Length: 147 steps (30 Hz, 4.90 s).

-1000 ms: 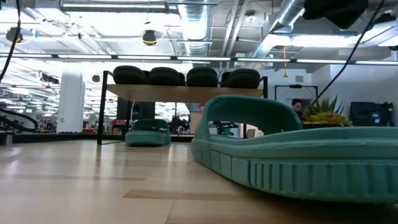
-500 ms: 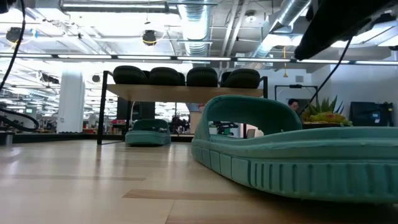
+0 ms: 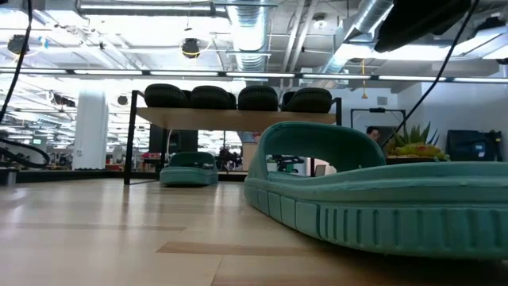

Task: Pick and place slides into the shelf
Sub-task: Put the green slide under the shelf

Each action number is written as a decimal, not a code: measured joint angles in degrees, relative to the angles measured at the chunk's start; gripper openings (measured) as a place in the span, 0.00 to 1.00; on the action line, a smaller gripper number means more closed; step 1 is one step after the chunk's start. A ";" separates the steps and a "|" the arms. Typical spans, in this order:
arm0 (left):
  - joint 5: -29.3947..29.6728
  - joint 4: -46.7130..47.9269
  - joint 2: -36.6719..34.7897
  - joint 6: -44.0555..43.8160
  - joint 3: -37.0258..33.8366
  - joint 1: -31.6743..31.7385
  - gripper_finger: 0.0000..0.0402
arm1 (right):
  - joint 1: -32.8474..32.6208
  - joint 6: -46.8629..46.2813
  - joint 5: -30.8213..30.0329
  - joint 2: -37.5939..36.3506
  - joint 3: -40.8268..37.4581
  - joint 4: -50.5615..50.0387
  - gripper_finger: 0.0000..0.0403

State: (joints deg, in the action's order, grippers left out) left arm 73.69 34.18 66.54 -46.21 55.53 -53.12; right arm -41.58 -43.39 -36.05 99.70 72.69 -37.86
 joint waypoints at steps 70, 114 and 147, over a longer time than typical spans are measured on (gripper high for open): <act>0.48 1.69 -0.33 -1.13 0.00 -4.90 0.03 | 5.96 23.24 0.15 13.11 5.49 4.79 0.32; 0.31 3.81 -0.31 -3.49 -0.02 -5.40 0.03 | 10.89 28.26 -7.56 15.80 9.85 3.82 0.02; 4.36 5.83 -0.31 -4.36 -0.02 -5.40 0.03 | 30.87 52.28 -3.50 15.80 12.76 10.67 0.00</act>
State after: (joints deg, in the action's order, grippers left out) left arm 78.05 40.01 66.24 -50.57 55.51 -58.52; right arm -10.71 8.89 -39.55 115.50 85.45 -27.19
